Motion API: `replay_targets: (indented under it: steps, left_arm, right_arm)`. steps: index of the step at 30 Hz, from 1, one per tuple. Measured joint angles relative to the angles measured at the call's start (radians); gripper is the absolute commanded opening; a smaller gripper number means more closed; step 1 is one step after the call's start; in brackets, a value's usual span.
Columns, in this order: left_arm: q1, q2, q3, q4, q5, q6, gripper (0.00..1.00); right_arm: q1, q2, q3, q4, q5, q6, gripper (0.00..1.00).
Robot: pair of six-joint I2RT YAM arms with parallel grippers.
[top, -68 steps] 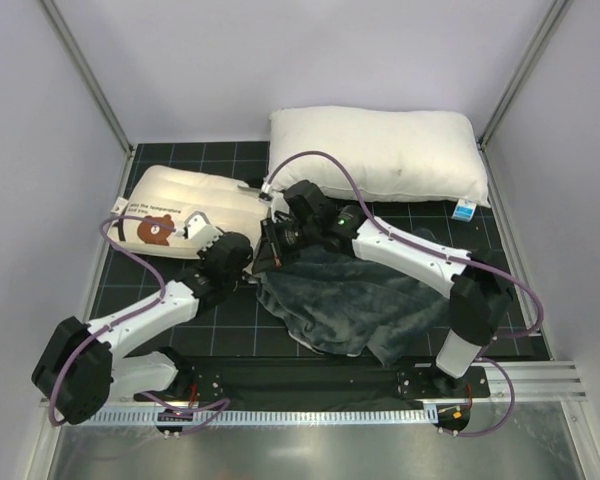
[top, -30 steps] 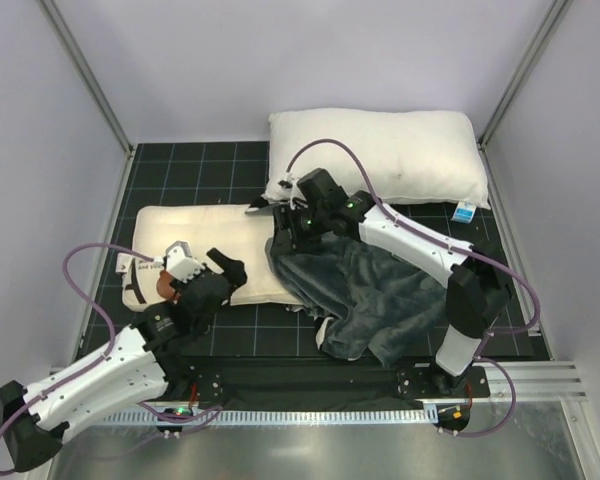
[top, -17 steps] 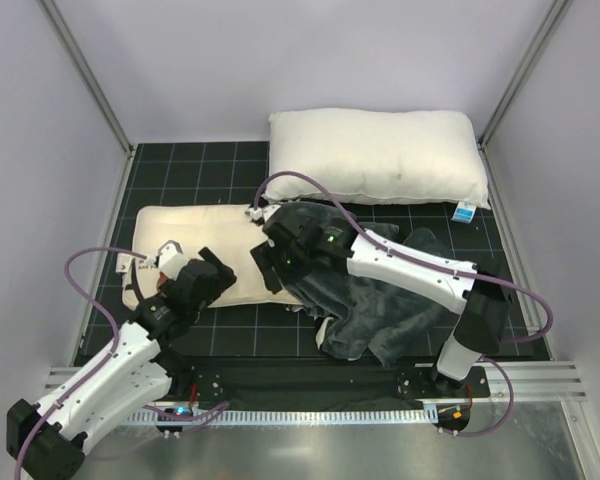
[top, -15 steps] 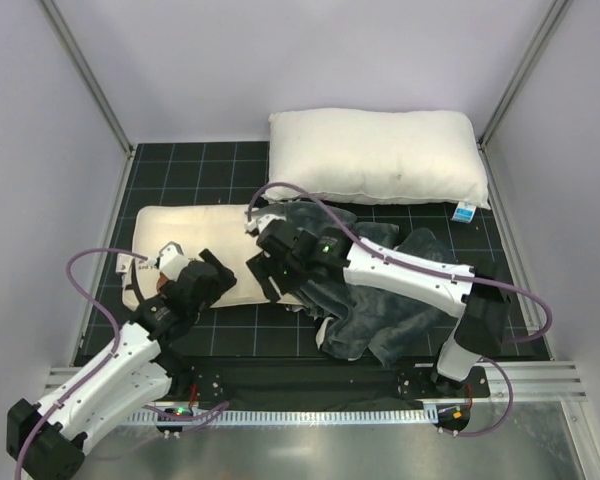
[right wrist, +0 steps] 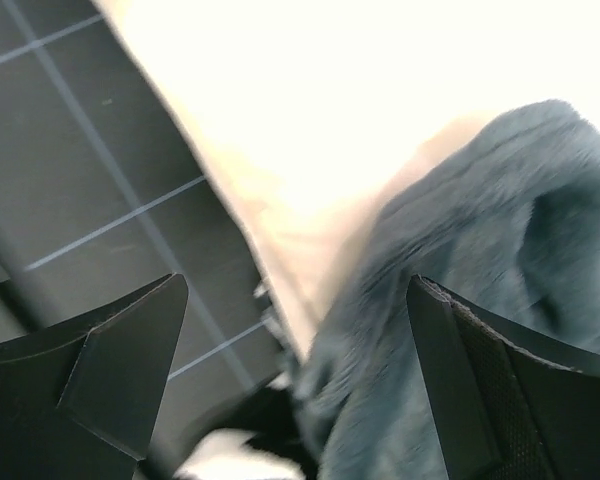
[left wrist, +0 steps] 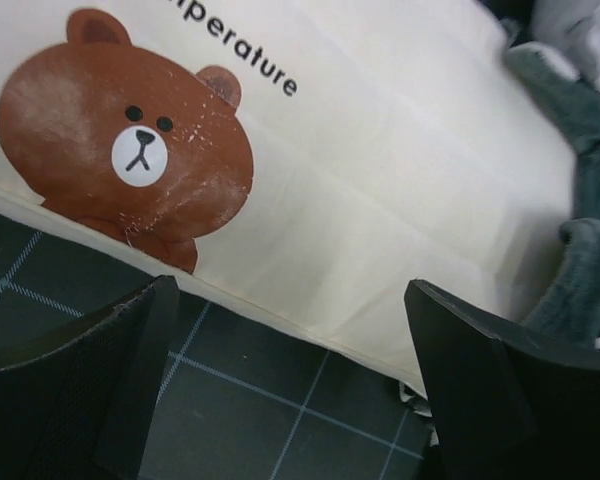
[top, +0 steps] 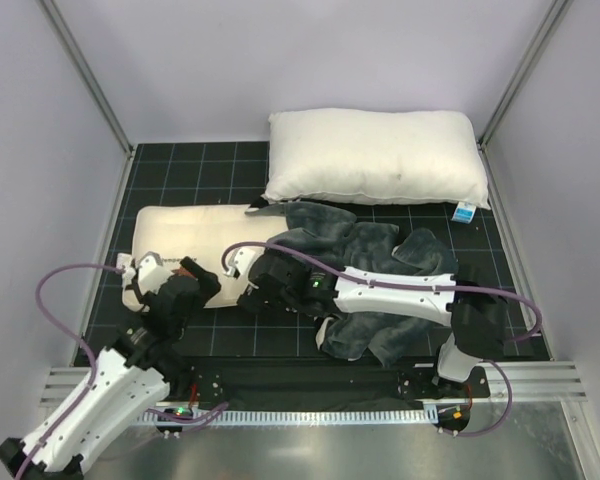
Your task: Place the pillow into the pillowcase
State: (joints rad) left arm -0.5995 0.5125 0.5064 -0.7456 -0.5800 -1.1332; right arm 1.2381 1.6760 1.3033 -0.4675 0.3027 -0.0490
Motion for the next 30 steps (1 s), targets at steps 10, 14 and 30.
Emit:
replay_targets:
  steps: [10, 14, 30]
  left_arm:
    - [0.000, -0.475, 0.060, -0.114, -0.109, -0.003, 1.00]
    - [0.000, -0.478, 0.079, -0.137, -0.116, -0.002, 1.00]
    - [0.012, -0.298, 0.065, 0.044, -0.034, 0.100, 1.00]
  right_arm:
    - [0.020, 0.116, -0.006, 0.167, 0.054, -0.260, 1.00]
    - [0.028, 0.236, 0.077, 0.152, 0.076, -0.306, 1.00]
    - [-0.060, 0.295, 0.138, 0.143, 0.072, -0.244, 0.04]
